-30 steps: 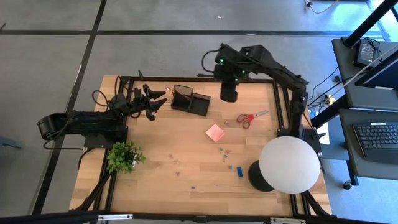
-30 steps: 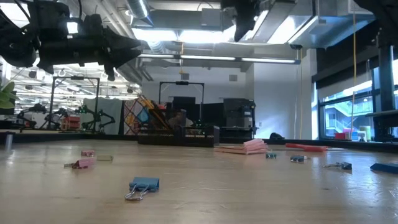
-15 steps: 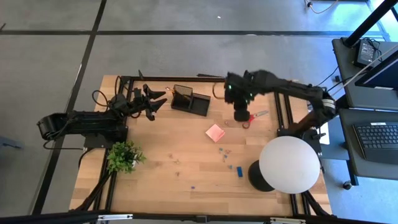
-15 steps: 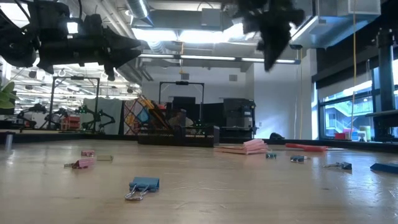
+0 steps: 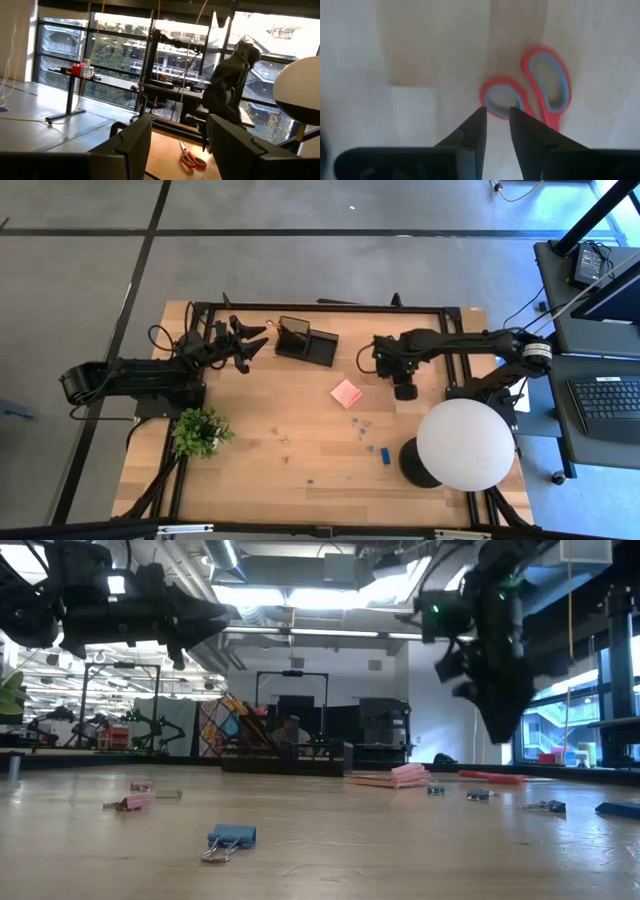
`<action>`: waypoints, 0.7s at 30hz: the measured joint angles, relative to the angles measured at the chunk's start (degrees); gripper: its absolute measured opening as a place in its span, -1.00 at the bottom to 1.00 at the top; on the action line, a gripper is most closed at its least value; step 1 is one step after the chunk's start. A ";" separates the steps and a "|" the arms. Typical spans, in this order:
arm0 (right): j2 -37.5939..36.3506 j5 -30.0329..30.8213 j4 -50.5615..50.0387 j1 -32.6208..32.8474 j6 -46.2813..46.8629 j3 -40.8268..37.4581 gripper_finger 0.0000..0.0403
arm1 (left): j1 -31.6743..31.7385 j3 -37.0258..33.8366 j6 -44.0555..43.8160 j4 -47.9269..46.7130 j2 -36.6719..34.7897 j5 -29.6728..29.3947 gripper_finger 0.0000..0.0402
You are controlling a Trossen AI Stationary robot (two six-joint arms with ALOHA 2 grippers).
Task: Pick and place office supplies into organizer
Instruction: Put the red scissors into the black desk organizer
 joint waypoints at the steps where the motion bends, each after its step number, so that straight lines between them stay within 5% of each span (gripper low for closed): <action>1: 0.02 1.27 0.26 0.00 0.85 -1.14 -0.56 | 0.00 -0.01 0.00 0.00 0.00 -0.45 -0.08; 9: 0.02 4.62 1.33 0.00 -3.21 -3.04 -0.52 | 0.00 -0.01 -0.87 0.00 0.00 -3.09 -0.08; 21: 0.02 4.70 5.03 0.00 -9.03 -2.99 0.08 | 0.00 0.00 -1.44 -0.05 0.00 -3.07 -0.08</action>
